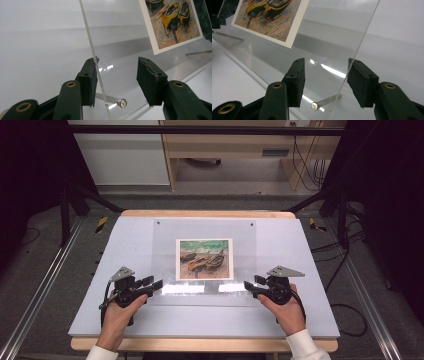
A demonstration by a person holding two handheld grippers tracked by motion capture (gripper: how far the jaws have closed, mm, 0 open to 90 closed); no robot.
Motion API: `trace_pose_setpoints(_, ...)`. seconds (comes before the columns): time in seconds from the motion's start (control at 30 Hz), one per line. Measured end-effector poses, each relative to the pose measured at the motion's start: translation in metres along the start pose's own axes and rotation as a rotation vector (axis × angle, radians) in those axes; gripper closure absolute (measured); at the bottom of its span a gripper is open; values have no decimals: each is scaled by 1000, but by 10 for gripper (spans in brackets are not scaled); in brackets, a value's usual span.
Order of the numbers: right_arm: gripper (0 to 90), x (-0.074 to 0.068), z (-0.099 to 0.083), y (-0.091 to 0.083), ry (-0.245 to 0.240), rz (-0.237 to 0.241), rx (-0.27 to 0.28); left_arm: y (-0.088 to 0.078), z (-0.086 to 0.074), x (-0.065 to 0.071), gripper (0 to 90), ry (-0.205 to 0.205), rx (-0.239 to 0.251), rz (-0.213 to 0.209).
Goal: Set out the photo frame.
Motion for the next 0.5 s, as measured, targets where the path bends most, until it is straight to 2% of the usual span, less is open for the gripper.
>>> trace_pose_setpoints(0.2,525,-2,-3,-4,-2,-7,5,-4,-3,2,534,3,-3,6)
trace_pose_setpoints(0.5,571,-5,-8,-9,-10,-14,-2,-8,-7,5,553,34,-13,27)
Point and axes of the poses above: each handheld gripper's, and its own axes: y roughly forward along the jaws, z roughly out of its top, x roughly to its right, the point moved 8 cm from there along y, roughly forward along the jaws, and after that the axes turned 1 degree about x, right-handed, at the moved point
